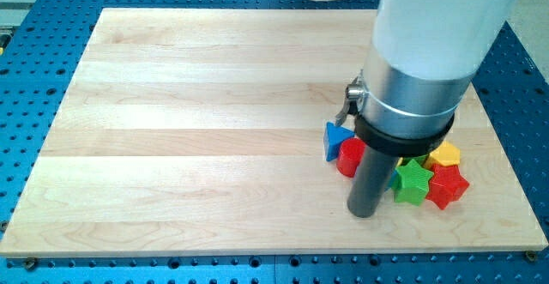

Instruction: Adjust the group of blocks

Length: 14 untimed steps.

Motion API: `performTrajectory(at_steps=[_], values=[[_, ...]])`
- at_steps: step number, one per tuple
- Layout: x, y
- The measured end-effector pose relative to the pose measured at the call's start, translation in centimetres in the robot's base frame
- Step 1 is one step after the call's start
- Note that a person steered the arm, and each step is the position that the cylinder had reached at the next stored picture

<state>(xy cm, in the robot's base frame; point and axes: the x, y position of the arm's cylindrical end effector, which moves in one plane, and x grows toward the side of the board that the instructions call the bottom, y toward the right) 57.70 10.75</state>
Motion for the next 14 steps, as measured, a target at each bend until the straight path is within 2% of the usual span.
performTrajectory(at_steps=[1, 2, 3, 5, 6, 7, 8, 10, 12, 13, 14], values=[[0.8, 0.6], [4.1, 2.2], [4.0, 8.7], [-0.5, 9.2], [2.4, 10.5], [1.9, 14.2], [-1.7, 15.3], [-3.7, 10.8], [-3.8, 12.2], [-4.4, 17.4], [-8.3, 16.4]])
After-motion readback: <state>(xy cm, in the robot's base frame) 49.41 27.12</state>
